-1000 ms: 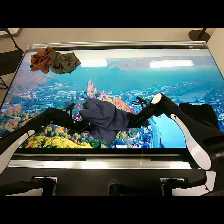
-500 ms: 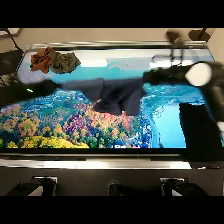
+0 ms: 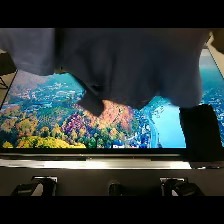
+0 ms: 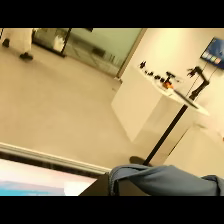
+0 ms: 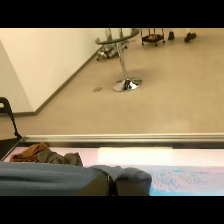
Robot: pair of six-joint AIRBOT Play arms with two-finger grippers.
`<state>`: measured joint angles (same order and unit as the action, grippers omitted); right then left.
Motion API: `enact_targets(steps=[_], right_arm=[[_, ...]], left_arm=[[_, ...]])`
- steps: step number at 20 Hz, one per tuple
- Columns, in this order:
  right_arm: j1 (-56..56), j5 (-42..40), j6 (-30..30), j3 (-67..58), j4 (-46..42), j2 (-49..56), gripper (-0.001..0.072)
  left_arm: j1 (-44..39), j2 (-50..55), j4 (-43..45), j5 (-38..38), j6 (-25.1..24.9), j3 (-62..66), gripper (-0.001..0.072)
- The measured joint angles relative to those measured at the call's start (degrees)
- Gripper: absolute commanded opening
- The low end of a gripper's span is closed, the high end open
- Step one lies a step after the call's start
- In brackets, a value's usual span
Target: Fold the shirts.
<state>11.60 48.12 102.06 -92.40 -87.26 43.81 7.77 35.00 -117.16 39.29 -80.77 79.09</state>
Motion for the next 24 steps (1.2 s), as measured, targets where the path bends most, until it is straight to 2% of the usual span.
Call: enact_targets(steps=[3,6,9,11,14,19,24], right_arm=[[0.00,2.73,0.66,-0.13,0.04,-1.86,0.0034],[-0.02,10.80,1.03,-0.13,0.50,-0.96,0.0034],[-0.04,19.74,1.11,0.00,2.67,4.09,0.0036],[-0.04,22.05,1.09,-0.02,2.62,9.97,0.0036],[-0.04,18.38,0.83,0.04,5.86,21.66,0.0036],[-0.07,6.73,0.63,0.04,21.14,41.22,0.0035],[-0.04,9.97,0.63,0.04,28.72,53.57,0.0036]], left_arm=[[0.37,-1.66,-0.52,0.57,0.72,0.35,0.0027],[0.52,-1.46,1.09,5.29,1.09,-0.35,0.0027],[0.57,0.70,4.20,10.99,1.14,-4.59,0.0027],[0.57,3.23,4.96,12.66,1.16,-9.31,0.0027],[0.57,10.23,4.92,12.96,1.18,-16.26,0.0028],[-0.68,26.38,1.88,11.96,1.22,-21.31,0.0028],[-3.08,39.06,0.24,11.93,1.16,-22.27,0.0028]])
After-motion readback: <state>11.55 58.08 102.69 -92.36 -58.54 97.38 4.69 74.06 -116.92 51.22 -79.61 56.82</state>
